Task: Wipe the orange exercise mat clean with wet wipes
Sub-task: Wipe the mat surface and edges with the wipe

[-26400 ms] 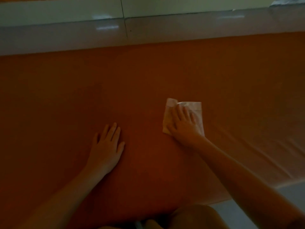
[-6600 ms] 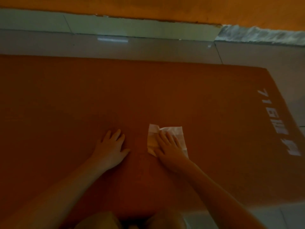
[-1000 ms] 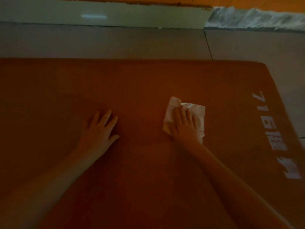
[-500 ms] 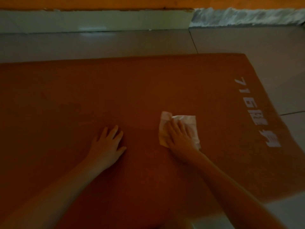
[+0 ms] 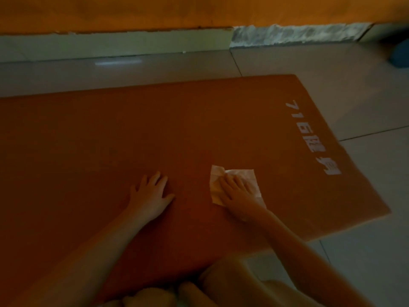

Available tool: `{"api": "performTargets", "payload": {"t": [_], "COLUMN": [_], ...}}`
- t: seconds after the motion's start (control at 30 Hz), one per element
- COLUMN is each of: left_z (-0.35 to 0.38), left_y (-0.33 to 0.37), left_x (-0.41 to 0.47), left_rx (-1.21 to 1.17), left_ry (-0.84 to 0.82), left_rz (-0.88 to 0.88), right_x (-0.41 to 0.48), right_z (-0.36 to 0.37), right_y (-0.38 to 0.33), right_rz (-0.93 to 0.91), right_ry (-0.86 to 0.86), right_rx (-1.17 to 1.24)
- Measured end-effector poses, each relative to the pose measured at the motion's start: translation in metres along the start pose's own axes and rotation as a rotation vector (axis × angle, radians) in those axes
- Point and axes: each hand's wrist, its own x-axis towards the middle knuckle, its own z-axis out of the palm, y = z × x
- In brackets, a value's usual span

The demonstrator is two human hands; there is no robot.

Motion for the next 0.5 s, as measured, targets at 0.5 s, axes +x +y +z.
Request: {"api": "performTargets", "payload": {"t": [0.5], "left_z": [0.01], "left_y": [0.022], "left_x": [-0.005], "left_rx": [-0.069], "left_ry": [0.04], "left_rz": [0.027], "right_x": [-0.049], "right_z": [-0.032], "right_y": [0.027], "right_rz": [0.04], "right_ry": [-0.189], "right_rx": [-0.084]}}
